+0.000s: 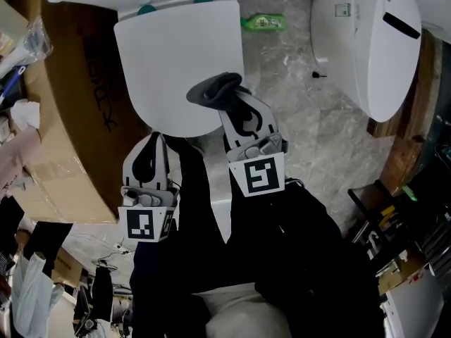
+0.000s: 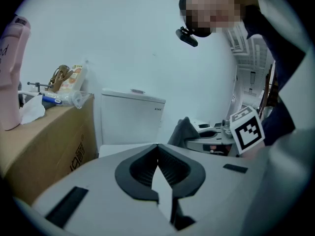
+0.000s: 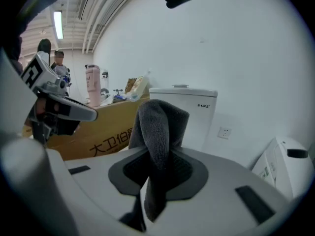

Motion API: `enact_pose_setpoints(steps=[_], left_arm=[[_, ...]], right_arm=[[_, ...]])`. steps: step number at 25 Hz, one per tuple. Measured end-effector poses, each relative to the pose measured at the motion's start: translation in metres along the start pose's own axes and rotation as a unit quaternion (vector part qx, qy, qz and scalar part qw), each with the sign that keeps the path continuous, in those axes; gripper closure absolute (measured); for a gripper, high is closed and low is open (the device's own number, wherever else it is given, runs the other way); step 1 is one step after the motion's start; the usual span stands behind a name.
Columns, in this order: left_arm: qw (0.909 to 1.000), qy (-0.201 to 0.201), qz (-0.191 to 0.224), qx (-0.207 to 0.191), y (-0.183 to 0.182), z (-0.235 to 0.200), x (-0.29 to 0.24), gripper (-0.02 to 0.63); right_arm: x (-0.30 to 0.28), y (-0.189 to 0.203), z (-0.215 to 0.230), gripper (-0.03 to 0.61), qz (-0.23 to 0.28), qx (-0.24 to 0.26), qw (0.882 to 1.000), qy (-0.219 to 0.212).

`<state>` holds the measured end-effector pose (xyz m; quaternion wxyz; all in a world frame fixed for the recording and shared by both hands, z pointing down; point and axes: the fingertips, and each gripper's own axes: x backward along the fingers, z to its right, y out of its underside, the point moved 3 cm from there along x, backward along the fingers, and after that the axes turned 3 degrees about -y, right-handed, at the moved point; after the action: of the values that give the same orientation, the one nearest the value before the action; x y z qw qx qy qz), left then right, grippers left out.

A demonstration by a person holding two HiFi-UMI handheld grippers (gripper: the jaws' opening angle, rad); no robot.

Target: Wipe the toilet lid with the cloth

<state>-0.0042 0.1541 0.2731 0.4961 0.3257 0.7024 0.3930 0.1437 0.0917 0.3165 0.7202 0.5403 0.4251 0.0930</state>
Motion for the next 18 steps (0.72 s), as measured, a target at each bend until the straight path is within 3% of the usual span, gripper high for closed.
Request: enact_pose_setpoints(steps=[2, 5, 8, 11, 14, 18], left_arm=[[1.0000, -0.005, -0.005, 0.005, 0.005, -0.002, -0.001, 0.601], [0.9999, -0.007, -0.008, 0.012, 0.007, -0.004, -0.004, 0.601], [0.9997, -0.003, 0.001, 0.026, 0.000, -0.003, -0.010, 0.601], [0.9995, -0.003, 0.004, 0.033, -0.006, -0.004, -0.015, 0.601], [0.9992, -0.006, 0.004, 0.040, -0.009, -0.008, -0.018, 0.600], [0.9980, -0.026, 0.007, 0.056, -0.011, -0.017, -0.022, 0.601]], right_arm=[[-0.016, -0.001, 0.014, 0.505, -0.010, 0.033, 0.999, -0.005], [-0.043, -0.006, 0.030, 0.505, -0.029, 0.160, 0.987, -0.020], [-0.071, -0.003, 0.036, 0.505, -0.051, 0.325, 0.943, -0.048], [-0.101, 0.011, 0.048, 0.505, -0.091, 0.433, 0.893, -0.081], [-0.131, 0.024, 0.070, 0.505, -0.134, 0.485, 0.859, -0.094], [-0.171, 0.030, 0.099, 0.505, -0.181, 0.511, 0.835, -0.094]])
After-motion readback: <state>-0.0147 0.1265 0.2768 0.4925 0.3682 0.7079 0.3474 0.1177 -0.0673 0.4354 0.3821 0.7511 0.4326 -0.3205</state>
